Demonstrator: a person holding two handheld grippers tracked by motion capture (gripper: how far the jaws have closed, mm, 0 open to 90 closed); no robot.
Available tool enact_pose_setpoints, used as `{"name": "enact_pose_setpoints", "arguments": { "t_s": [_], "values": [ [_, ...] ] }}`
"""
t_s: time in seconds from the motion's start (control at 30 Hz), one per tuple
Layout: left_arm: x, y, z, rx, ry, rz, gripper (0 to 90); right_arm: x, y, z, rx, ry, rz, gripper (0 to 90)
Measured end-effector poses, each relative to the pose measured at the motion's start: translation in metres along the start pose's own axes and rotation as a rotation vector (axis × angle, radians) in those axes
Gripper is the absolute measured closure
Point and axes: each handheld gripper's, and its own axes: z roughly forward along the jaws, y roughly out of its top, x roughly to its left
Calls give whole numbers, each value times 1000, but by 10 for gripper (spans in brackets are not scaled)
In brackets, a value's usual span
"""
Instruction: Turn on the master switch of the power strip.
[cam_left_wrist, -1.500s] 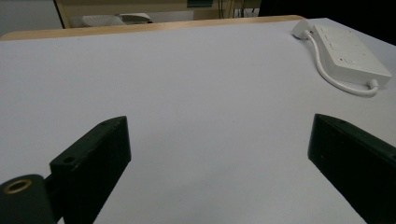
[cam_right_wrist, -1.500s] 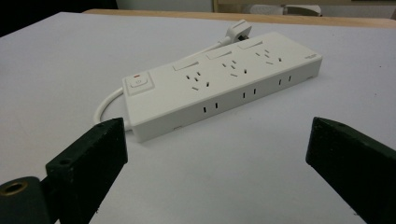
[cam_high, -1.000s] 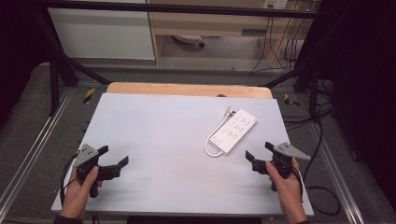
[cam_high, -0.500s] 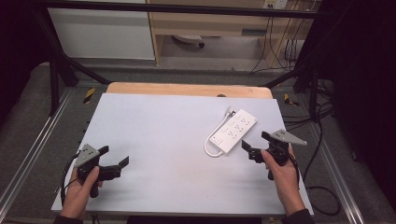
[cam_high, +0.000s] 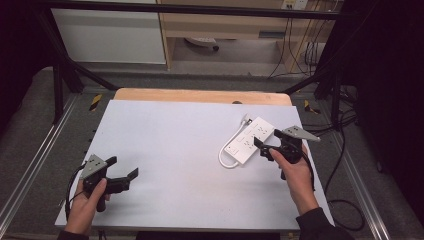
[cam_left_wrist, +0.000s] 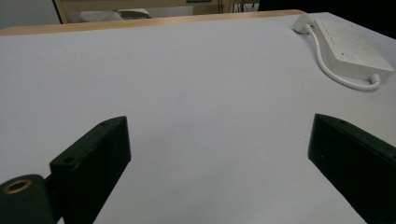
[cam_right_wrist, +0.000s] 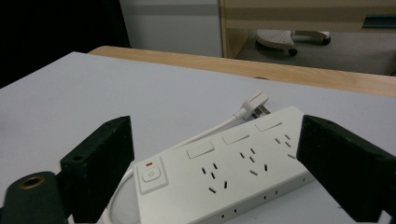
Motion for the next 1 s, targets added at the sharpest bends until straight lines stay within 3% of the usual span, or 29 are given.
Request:
{"name": "enact_pose_setpoints", "arguments": {
  "t_s": [0.33,0.73,1.0],
  "values": [
    [0,0,0,0,0,2,58,-3,8,15,-34,-2,16,411],
    [0,0,0,2,1,4,58,1,7,31,-35,17,-15,731],
    [0,0,0,2,1,4,58,6,4,40,-28,37,-31,868]
  ]
}}
